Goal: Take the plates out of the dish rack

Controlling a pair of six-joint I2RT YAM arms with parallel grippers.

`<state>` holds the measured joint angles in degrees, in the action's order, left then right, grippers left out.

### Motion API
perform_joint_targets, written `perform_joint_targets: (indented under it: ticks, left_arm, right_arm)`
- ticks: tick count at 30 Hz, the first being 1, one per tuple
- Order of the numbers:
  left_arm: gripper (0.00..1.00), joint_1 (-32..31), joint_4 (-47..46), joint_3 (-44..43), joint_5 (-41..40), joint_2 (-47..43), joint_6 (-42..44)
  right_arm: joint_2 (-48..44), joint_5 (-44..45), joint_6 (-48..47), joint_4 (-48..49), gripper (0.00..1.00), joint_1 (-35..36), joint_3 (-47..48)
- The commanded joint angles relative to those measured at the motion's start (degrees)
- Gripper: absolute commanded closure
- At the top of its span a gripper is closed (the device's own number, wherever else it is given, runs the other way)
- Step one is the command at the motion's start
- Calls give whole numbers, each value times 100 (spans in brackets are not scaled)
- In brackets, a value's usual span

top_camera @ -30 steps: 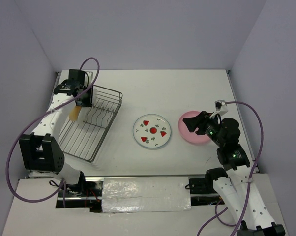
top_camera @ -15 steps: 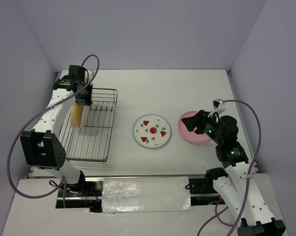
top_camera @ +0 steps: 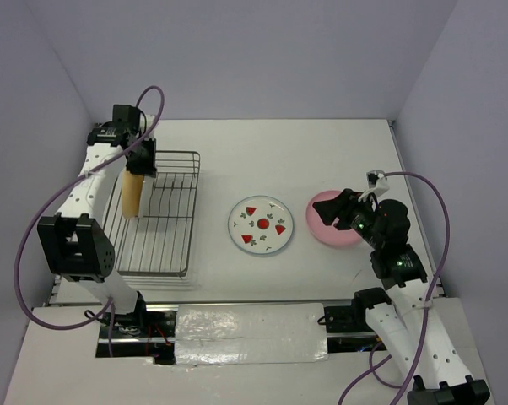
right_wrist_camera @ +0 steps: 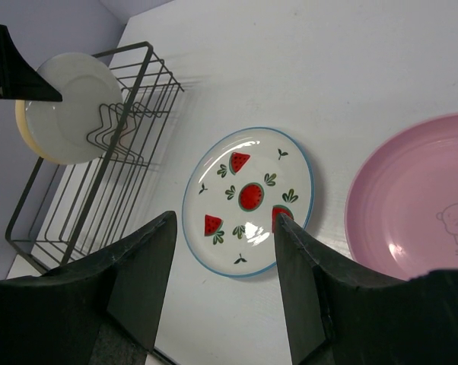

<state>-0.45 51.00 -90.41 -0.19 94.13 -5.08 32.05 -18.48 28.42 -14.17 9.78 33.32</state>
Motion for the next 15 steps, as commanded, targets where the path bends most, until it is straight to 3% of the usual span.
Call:
perform_joint_targets:
  ticks: [1, 15]
  left_arm:
    - [100, 220, -381, -407, -52, -26, 25]
    - [100, 572, -117, -1110, 458, 229, -72]
  right_arm:
    - [-59, 64, -83, 152, 39, 15, 34]
    - [-120, 178, -100, 90, 39, 33, 60]
